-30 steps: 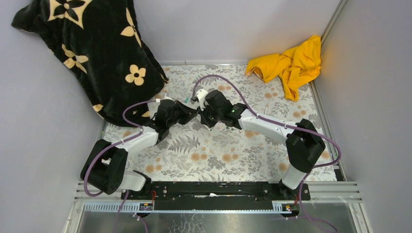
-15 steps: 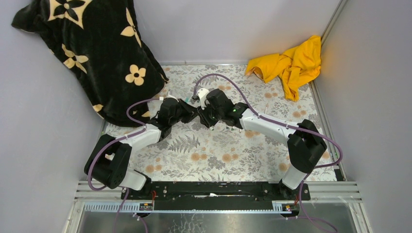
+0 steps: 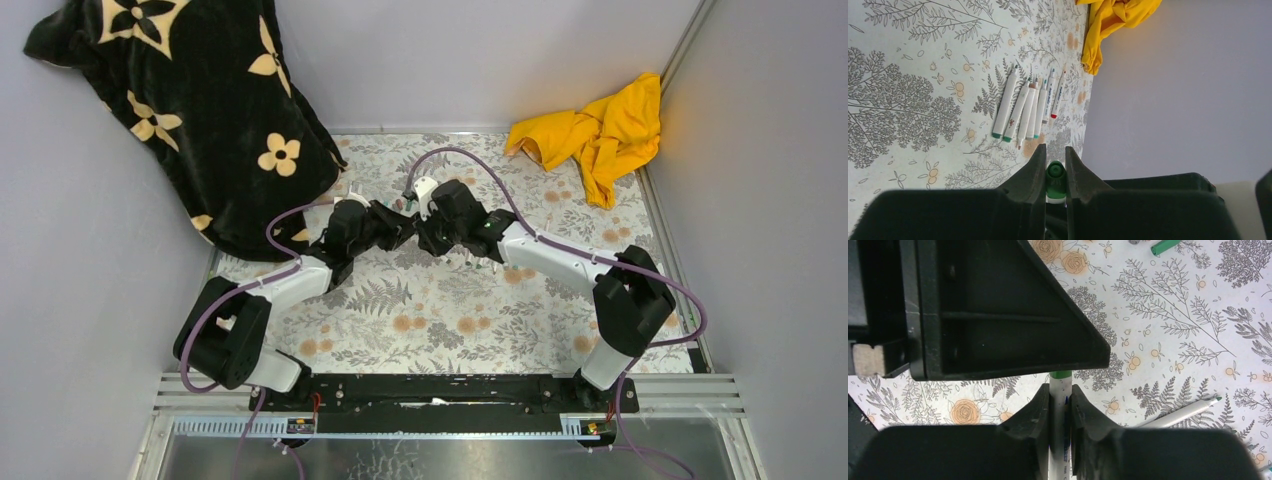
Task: Open the pen caps
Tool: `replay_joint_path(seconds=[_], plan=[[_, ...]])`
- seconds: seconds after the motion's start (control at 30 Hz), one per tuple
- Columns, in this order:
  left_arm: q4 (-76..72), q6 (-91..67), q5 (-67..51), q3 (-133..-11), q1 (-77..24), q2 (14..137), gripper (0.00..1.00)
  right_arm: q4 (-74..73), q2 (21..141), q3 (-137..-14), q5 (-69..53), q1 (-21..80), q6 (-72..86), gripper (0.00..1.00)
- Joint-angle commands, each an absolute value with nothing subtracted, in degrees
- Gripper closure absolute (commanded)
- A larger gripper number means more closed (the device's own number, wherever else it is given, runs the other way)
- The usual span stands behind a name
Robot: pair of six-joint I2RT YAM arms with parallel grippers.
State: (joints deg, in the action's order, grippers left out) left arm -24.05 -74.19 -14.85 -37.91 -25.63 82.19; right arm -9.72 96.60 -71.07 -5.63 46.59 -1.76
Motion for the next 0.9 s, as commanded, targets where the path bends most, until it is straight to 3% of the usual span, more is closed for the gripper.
replay_joint_path(seconds=[0.0,0.13,0.43,0.87], plan=[[-29.01,-75.76,-16.66,-38.93,-26.02,81.12,1.00,-7.21,93.04,-70.53,-7.22,45.63,-1.15,0.85],[-27.22,-74.17,-15.36,-39.62,-26.02,81.16,1.00,-6.22,91.85,-68.93,-6.60,45.14,-0.67,1.00],[-23.29,-66.80,-10.34,-45.70,-22.95,86.96,1.00,-10.06,94.81,-71.18,-7.11,43.71,-0.35,1.00],[-19.94,-58.95,-13.10,-57.67,-14.00,101.38,1.00,-7.12,86.34,-57.36,-4.34,42.75,4.22,1.00]])
